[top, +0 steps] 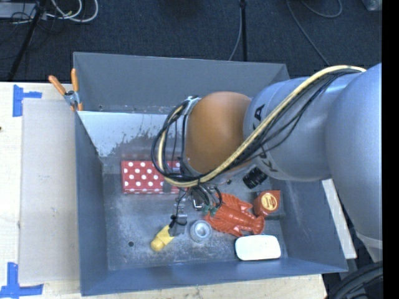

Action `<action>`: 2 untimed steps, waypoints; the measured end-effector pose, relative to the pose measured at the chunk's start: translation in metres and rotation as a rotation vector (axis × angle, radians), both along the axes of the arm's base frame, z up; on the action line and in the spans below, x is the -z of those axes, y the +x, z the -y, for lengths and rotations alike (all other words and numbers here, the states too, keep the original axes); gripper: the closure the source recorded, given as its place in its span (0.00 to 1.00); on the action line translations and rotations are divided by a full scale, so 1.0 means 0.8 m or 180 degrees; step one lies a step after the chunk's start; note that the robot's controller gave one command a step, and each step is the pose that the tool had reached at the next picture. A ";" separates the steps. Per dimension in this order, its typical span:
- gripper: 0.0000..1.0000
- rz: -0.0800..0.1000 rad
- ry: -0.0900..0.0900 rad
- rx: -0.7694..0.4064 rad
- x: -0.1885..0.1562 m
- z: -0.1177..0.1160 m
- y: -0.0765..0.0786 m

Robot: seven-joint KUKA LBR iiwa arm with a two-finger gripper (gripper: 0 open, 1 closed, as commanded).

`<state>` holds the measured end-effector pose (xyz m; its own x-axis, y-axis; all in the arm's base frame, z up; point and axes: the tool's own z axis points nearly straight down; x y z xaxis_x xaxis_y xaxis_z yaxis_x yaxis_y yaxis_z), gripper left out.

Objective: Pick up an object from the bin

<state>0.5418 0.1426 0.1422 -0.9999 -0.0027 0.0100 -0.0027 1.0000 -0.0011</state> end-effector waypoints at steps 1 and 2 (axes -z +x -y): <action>0.00 0.0021 0.0003 0.0009 -0.006 0.001 0.002; 0.00 0.0032 0.0007 -0.0180 0.036 0.013 -0.015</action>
Offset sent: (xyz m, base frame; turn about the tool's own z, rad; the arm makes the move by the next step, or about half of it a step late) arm -0.0310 -0.0242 -0.0722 -0.1180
